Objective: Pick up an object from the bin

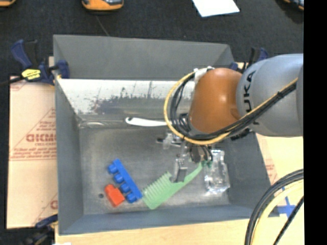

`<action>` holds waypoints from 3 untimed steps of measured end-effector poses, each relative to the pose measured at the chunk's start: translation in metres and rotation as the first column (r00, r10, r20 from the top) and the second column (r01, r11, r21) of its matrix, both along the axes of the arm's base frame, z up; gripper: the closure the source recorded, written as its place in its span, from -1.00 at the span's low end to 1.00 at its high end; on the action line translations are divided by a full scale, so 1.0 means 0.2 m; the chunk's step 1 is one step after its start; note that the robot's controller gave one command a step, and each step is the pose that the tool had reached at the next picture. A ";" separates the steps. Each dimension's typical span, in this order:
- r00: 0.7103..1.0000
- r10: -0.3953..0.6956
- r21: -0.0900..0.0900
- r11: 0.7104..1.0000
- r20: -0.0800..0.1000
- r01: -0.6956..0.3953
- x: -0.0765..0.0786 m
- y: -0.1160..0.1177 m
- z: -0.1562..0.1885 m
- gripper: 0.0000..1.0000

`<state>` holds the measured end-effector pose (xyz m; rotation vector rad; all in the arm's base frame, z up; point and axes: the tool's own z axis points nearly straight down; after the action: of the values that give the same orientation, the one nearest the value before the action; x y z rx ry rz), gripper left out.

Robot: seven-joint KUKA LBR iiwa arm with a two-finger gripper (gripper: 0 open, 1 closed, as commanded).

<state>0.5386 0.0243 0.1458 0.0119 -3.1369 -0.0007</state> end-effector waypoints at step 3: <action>0.932 0.363 0.000 0.932 0.005 -0.363 -0.15 -0.30 -0.06 -1.00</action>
Offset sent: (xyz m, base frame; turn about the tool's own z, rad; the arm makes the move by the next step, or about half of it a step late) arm -0.0219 -0.0519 -0.0758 -0.3947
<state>0.5077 -0.0363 0.1331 0.5927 -3.0855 -0.0012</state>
